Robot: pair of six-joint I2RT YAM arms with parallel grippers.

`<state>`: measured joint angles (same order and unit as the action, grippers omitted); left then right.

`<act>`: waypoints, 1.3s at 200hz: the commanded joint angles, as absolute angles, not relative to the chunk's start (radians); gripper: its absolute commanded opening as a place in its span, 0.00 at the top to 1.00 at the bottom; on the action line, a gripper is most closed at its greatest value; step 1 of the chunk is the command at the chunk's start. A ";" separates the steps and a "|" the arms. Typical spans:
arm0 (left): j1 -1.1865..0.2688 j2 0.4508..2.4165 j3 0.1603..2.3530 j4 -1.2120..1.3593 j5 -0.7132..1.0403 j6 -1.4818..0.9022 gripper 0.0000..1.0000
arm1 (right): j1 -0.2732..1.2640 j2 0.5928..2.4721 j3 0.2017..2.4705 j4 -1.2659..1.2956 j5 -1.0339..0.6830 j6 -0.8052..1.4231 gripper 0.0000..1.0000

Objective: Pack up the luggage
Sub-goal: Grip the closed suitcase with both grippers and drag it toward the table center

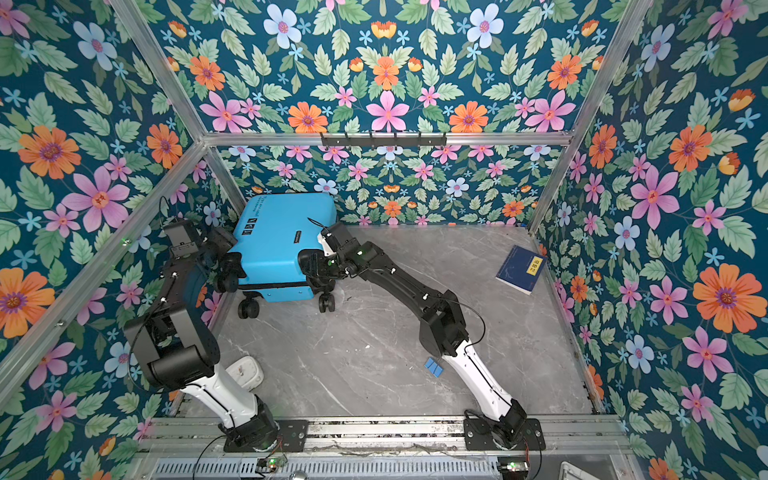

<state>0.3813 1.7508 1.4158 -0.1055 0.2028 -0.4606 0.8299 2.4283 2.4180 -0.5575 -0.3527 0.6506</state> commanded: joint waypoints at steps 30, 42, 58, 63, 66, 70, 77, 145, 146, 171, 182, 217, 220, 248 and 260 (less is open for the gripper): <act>0.320 1.732 1.393 -0.236 0.217 -0.419 0.10 | 0.822 2.270 2.150 -0.352 -0.389 0.735 0.56; 0.301 1.722 1.388 -0.239 0.217 -0.417 0.10 | 0.817 2.233 2.086 -0.318 -0.388 0.746 0.57; 0.267 1.694 1.371 -0.242 0.204 -0.409 0.10 | 0.807 2.178 1.999 -0.277 -0.379 0.755 0.59; 0.255 1.683 1.364 -0.243 0.199 -0.407 0.11 | 0.804 2.158 1.964 -0.264 -0.376 0.757 0.59; 0.247 1.676 1.359 -0.243 0.197 -0.405 0.11 | 0.802 2.148 1.944 -0.257 -0.375 0.757 0.59; 0.239 1.666 1.352 -0.242 0.194 -0.404 0.10 | 0.799 2.131 1.920 -0.247 -0.373 0.759 0.60; 0.223 1.650 1.341 -0.242 0.189 -0.402 0.10 | 0.794 2.102 1.875 -0.232 -0.369 0.759 0.60; 0.060 1.429 1.295 -0.321 0.184 -0.400 0.07 | 0.775 1.765 1.413 -0.106 -0.323 0.773 0.60; 0.059 1.425 1.296 -0.323 0.185 -0.400 0.07 | 0.775 1.756 1.399 -0.104 -0.320 0.774 0.60; 0.041 1.344 1.294 -0.365 0.194 -0.398 0.05 | 0.771 1.635 1.243 -0.082 -0.298 0.789 0.60; 0.041 1.323 1.294 -0.380 0.198 -0.396 0.05 | 0.771 1.581 1.176 -0.073 -0.286 0.797 0.60; 0.041 1.302 1.262 -0.398 0.181 -0.381 0.04 | 0.763 1.411 0.993 -0.086 -0.230 0.816 0.60; 0.043 1.303 1.257 -0.397 0.180 -0.379 0.04 | 0.760 1.396 0.981 -0.092 -0.226 0.816 0.60; 0.043 1.323 1.201 -0.360 0.187 -0.381 0.05 | 0.723 1.297 0.902 -0.129 -0.225 0.816 0.57; 0.044 1.335 1.173 -0.330 0.187 -0.392 0.05 | 0.705 1.280 0.886 -0.143 -0.239 0.809 0.48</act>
